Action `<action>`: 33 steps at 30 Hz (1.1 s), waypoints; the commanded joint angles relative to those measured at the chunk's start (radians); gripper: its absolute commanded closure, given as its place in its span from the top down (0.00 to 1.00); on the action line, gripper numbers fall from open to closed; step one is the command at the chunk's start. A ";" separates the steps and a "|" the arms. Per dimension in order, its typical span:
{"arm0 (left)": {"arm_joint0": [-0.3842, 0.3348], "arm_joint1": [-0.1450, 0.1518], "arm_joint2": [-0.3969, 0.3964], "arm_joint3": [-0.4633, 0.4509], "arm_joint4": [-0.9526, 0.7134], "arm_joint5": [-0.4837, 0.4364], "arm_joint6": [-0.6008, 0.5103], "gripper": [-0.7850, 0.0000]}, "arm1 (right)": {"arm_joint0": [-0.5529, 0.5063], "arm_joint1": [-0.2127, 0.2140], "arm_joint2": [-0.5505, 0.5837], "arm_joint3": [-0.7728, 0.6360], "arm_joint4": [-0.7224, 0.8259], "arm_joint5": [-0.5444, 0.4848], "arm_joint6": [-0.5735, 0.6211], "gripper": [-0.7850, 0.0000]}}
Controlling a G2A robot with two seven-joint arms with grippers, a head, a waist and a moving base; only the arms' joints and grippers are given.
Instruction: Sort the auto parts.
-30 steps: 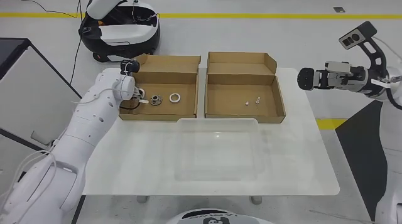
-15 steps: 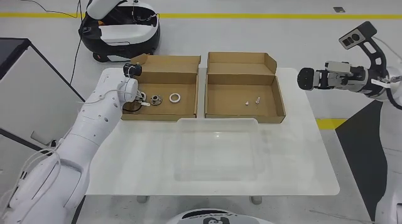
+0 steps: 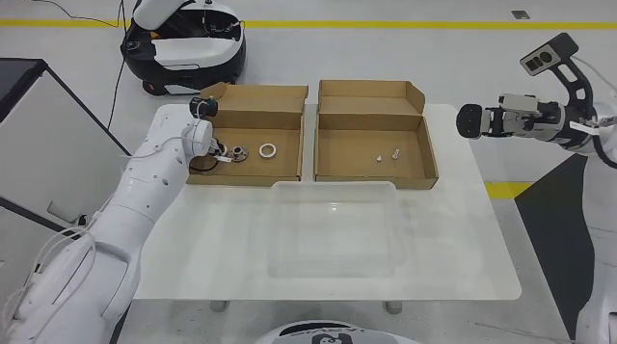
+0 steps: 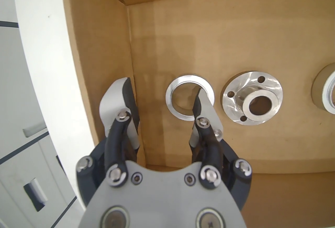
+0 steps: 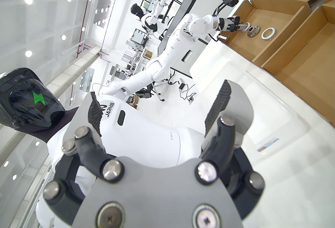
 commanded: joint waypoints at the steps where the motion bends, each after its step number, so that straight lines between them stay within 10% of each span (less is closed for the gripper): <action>1: 0.000 0.001 -0.010 -0.005 -0.001 0.002 0.003 1.00 | 0.000 0.000 0.000 0.000 0.000 0.000 0.000 1.00; 18: 0.111 0.047 -0.200 -0.312 -0.089 -0.052 0.002 1.00 | 0.000 0.000 0.000 0.000 0.000 0.000 0.000 1.00; 33: 0.357 0.101 -0.443 -0.676 -0.409 -0.452 0.085 1.00 | 0.000 0.000 0.000 0.000 0.000 0.000 0.000 1.00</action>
